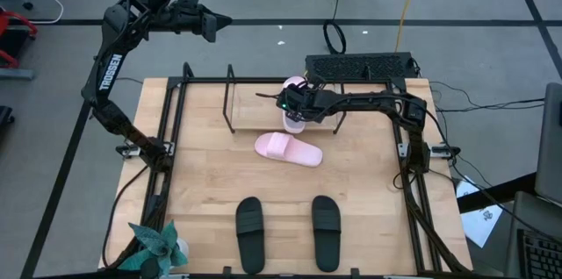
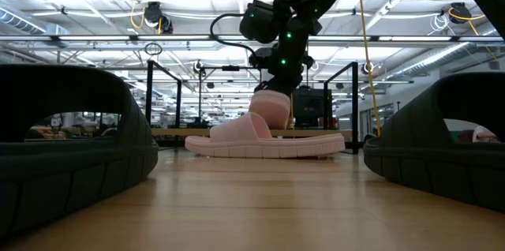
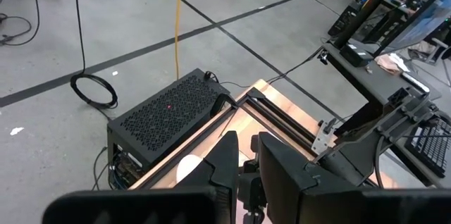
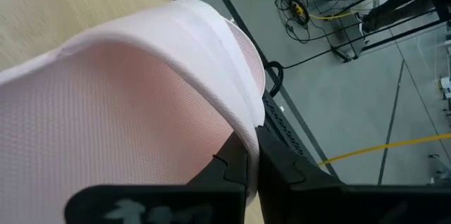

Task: Pick and place slides into the shelf
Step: Put the bottom pink slide on the shelf

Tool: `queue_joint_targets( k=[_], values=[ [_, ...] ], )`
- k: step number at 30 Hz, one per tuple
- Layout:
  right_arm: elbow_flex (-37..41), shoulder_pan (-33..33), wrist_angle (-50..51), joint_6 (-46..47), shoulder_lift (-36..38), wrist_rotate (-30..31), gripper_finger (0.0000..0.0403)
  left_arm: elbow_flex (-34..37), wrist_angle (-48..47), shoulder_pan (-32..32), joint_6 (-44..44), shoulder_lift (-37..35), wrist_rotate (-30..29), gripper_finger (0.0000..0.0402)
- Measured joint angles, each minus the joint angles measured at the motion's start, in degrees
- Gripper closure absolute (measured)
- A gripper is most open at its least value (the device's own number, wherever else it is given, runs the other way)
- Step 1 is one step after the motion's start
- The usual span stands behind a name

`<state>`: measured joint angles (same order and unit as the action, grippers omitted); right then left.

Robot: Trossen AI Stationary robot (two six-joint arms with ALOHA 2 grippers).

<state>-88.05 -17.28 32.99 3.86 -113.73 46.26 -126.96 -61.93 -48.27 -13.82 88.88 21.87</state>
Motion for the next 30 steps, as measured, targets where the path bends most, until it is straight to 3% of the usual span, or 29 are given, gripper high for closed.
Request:
queue_joint_targets(
  k=[30],
  values=[
    [4.4,-0.3,-4.7,-1.2,0.1,0.6,0.0402,0.0,0.0,0.0,0.2,0.0,0.0,0.0350]
  ],
)
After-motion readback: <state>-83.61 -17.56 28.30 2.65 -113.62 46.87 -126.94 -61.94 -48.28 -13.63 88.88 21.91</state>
